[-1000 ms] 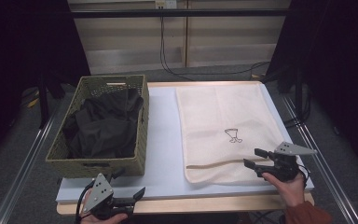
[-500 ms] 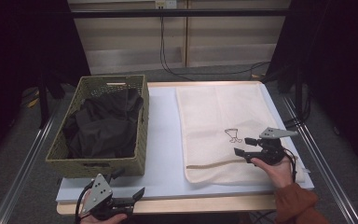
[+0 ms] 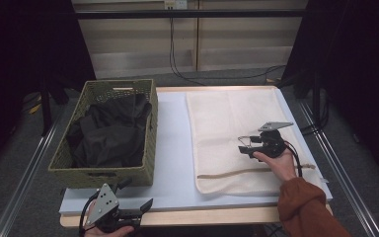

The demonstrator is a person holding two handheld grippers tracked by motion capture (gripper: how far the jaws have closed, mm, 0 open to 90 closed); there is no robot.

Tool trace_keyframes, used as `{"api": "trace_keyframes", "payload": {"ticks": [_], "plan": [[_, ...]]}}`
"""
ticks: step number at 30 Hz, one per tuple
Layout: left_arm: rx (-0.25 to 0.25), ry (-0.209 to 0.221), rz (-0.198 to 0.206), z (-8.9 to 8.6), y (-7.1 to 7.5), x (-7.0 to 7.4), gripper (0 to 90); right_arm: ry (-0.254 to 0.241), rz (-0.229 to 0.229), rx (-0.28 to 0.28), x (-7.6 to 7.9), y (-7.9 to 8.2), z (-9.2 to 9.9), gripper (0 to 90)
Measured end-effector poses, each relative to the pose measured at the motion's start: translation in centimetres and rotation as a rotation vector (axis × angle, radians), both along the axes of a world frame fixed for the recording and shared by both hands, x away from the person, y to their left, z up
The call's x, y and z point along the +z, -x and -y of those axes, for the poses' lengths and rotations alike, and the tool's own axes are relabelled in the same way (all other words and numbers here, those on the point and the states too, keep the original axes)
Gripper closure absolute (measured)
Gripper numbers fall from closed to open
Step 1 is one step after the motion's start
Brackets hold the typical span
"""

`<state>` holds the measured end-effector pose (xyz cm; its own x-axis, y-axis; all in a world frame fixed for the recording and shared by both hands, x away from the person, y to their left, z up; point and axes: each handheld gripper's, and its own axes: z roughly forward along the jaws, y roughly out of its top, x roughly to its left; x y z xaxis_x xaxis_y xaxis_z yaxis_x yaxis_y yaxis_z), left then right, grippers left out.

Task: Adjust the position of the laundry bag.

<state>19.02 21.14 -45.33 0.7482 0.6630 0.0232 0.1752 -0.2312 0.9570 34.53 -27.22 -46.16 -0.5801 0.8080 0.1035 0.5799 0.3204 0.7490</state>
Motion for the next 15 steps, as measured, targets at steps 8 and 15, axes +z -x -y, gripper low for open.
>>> {"api": "trace_keyframes", "payload": {"ticks": [8,15], "plan": [[-0.014,-0.014,0.006,-0.1,0.1,0.0,10.3,0.051,-0.041,-0.06,-0.9,-1.9,1.2,29.0],[-0.009,-0.021,0.008,-0.2,0.1,0.0,10.5,0.133,-0.051,-0.035,-2.1,-1.8,0.2,30.7]]}}
